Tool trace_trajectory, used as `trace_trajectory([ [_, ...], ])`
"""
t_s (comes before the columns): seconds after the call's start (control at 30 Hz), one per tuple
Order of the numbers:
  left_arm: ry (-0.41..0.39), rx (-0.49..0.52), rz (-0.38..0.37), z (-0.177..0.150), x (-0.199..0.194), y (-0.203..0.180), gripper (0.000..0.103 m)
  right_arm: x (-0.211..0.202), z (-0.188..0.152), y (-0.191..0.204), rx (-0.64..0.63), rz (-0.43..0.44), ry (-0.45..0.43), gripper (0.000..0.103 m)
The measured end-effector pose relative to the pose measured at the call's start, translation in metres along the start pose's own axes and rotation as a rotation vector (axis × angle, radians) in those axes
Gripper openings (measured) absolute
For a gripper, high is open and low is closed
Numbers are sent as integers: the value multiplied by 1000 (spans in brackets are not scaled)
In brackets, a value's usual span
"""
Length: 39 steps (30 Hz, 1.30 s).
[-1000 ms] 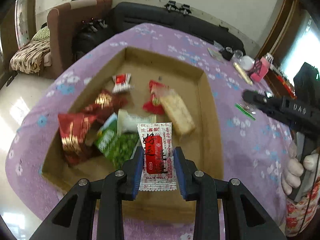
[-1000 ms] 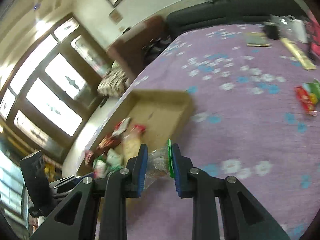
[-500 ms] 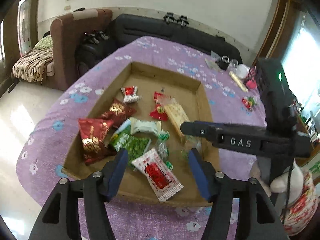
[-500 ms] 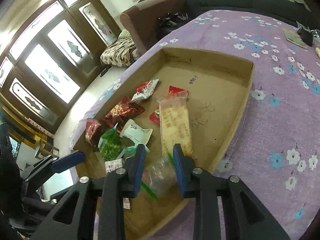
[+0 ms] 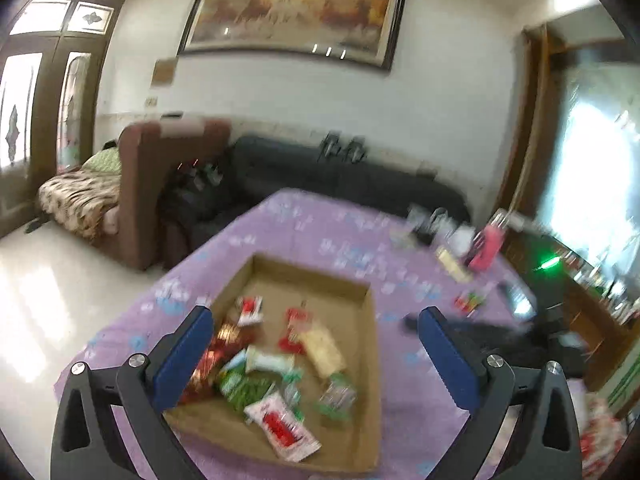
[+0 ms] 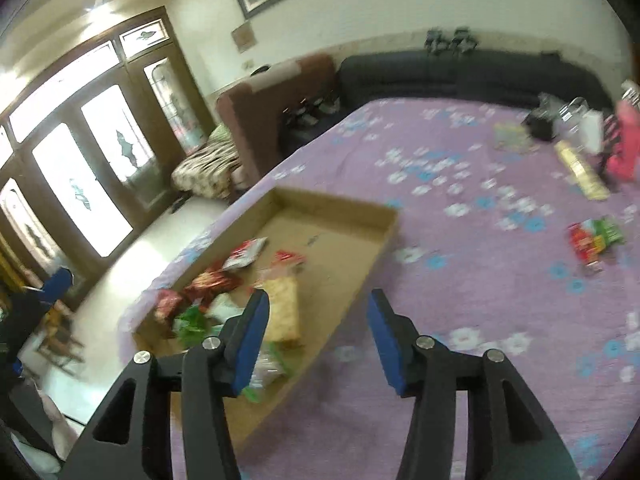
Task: Organize snacks
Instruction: 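Swing both tools back over the last snacks on the table, then grasp the green pea bag with the right gripper while the left grasps a red candy bag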
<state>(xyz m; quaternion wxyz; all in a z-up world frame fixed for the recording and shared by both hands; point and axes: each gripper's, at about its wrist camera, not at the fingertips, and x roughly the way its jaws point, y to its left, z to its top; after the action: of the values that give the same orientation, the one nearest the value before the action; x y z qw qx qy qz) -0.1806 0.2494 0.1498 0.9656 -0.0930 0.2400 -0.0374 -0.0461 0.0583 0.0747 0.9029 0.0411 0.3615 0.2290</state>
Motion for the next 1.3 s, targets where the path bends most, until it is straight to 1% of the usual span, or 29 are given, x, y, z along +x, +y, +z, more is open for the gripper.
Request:
trace_trajectory([
  [0.07, 39, 49, 60, -5, 11, -9, 103, -9, -2, -8, -20, -55, -44, 61],
  [0.1, 56, 67, 82, -6, 16, -13, 103, -13, -4, -12, -22, -69, -63, 64],
  [0.13, 72, 75, 90, -7, 19, -15, 103, -18, -6, -20, -17, -92, -99, 71],
  [0.17, 95, 80, 95, -8, 23, -18, 103, -22, -8, -26, -12, -105, -113, 75],
  [0.2, 113, 82, 108, -10, 25, -20, 103, -25, -9, -36, 4, -127, -115, 75],
  [0.3, 146, 107, 174, -14, 33, -27, 103, -28, -12, -65, 73, -125, -74, 75],
  [0.43, 164, 166, 233, -21, 38, -40, 103, -34, -19, -95, 118, -160, -51, 75],
  [0.53, 173, 211, 254, -24, 43, -51, 103, -40, -24, -116, 151, -174, -34, 75],
  [0.63, 189, 214, 209, -24, 47, -56, 103, -50, -27, -141, 180, -211, -35, 75],
  [0.73, 201, 182, 112, -22, 47, -58, 103, -64, -23, -174, 241, -260, -56, 74],
  [0.8, 214, 148, 38, -22, 48, -59, 103, -75, -17, -203, 295, -293, -79, 66],
  [0.83, 217, 138, 21, -22, 49, -60, 103, -79, -13, -220, 329, -317, -85, 54],
  [0.87, 219, 134, 9, -23, 50, -62, 103, -80, -10, -235, 361, -327, -82, 45],
  [0.93, 221, 138, -14, -24, 52, -67, 103, -76, -3, -261, 420, -325, -62, 44],
  [1.07, 219, 154, -48, -24, 53, -76, 102, -52, 14, -295, 490, -336, -28, 44],
  [1.2, 218, 173, -62, -24, 53, -81, 102, -12, 32, -326, 577, -346, 21, 44],
  [1.3, 218, 178, -63, -24, 54, -80, 103, 17, 38, -340, 639, -339, 50, 45],
])
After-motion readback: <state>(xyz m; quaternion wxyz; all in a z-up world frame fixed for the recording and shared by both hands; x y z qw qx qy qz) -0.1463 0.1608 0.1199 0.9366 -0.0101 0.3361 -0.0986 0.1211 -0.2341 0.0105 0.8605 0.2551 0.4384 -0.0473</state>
